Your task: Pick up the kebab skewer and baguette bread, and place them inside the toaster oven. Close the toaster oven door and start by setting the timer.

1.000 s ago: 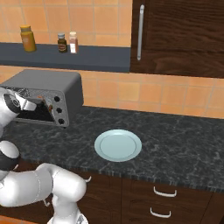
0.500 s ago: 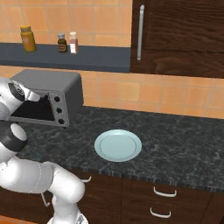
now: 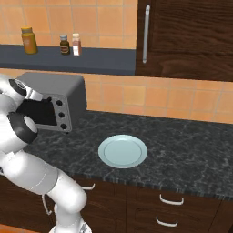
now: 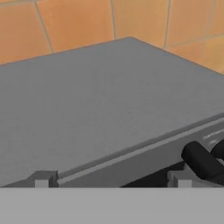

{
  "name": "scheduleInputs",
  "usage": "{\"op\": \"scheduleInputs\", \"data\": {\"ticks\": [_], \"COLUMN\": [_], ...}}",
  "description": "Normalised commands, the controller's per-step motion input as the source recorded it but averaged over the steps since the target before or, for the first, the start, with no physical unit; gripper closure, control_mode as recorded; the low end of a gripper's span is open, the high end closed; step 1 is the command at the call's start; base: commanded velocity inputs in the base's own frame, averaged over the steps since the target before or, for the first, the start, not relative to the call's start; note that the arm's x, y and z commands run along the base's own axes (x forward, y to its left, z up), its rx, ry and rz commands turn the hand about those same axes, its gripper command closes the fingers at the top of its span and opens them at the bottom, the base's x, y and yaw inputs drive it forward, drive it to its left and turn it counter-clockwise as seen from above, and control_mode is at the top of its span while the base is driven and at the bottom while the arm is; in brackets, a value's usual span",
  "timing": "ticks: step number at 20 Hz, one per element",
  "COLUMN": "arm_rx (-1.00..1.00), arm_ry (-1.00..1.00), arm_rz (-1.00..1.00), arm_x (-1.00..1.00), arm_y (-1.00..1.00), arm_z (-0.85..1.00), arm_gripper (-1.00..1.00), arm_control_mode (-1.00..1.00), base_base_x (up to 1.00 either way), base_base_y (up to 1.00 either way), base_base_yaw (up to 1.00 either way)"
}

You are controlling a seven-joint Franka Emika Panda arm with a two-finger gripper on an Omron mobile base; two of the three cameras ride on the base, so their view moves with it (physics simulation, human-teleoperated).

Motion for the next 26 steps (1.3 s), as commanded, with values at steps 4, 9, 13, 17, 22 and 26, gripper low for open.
{"op": "scheduleInputs", "data": {"ticks": [4,9,13,17,22,26], "arm_rx": [0.01,0.01,0.01,0.02,0.00,0.00], "arm_ry": [0.00,0.00,0.00,-0.01,0.00,0.00], "arm_rz": [-0.04,-0.03,0.00,0.00,0.00,0.02], "arm_x": [-0.15,-0.69,-0.87,-0.85,-0.65,-0.19], "arm_y": [-0.31,-0.33,-0.38,-0.49,-0.59,-0.45], "arm_z": [-0.04,-0.06,-0.18,-0.19,-0.33,-0.27], "arm_gripper": [-1.00,-1.00,-1.00,-1.00,-1.00,-1.00], "arm_control_mode": [-1.00,-1.00,-1.00,-1.00,-1.00,-1.00], "base_base_x": [0.00,0.00,0.00,0.00,0.00,0.00], "base_base_y": [0.00,0.00,0.00,0.00,0.00,0.00], "base_base_yaw": [0.00,0.00,0.00,0.00,0.00,0.00]}}
